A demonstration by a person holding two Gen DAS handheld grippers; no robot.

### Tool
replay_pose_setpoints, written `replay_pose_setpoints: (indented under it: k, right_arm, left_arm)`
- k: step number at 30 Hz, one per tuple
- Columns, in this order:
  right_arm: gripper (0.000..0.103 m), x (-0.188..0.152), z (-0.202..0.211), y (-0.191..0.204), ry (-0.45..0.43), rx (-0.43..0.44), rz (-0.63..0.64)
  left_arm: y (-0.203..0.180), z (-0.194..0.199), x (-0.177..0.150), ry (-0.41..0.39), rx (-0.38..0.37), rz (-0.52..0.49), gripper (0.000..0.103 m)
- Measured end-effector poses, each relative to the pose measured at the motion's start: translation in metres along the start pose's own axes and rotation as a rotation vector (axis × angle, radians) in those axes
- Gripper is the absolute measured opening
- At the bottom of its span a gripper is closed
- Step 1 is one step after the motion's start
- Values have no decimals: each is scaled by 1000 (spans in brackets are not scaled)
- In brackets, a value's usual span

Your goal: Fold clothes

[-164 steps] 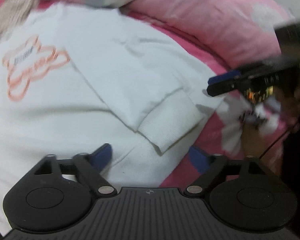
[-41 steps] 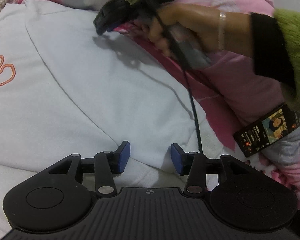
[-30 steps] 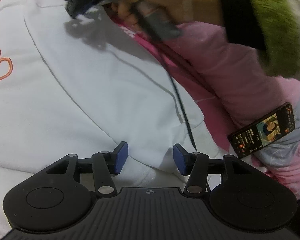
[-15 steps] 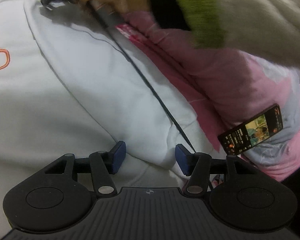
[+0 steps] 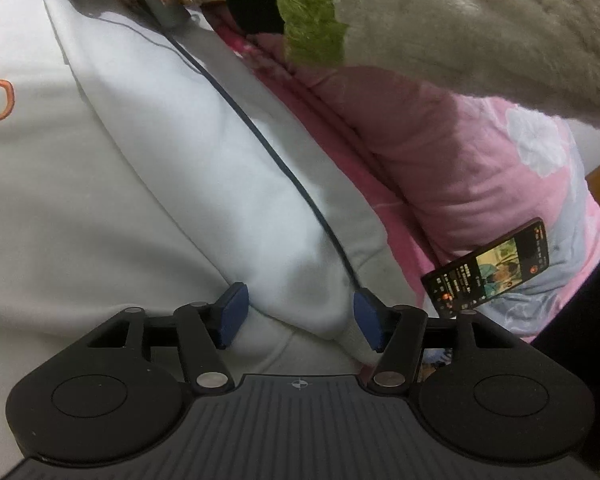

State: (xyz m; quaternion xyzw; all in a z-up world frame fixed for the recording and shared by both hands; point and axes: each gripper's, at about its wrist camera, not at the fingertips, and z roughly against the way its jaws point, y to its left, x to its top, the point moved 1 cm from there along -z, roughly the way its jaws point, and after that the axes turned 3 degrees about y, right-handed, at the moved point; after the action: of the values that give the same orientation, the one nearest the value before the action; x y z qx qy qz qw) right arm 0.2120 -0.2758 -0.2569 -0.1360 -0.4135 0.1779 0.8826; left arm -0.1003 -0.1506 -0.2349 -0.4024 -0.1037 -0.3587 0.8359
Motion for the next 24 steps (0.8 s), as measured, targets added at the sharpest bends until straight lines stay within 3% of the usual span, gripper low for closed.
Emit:
replay_pose_setpoints:
  k: [4,8,13,16,19,21,24]
  right_arm:
    - [11,11,29,-1,-84,50,-30]
    - [11,20,12,15,-48,163,13]
    - [10,22,-19,5,-1,106,-1]
    - [11,29,6,6,-36,109,-1]
    - [13,38,28,11,-93,177,-14]
    - [13,40,14,25,-62,189,27]
    - [13,35,-18,22,-4,108,11]
  left_arm:
    - [3,0,1,5,-7,17,59]
    - [4,-1,2,12,-8,26,59]
    - [5,0,0,4,-12,31,60]
    - [8,1,1,4,-22,46,60]
    - [9,1,2,5,-30,52,60]
    - [10,2,2,6,-33,51,60]
    - [12,3,2,5,-37,53,61]
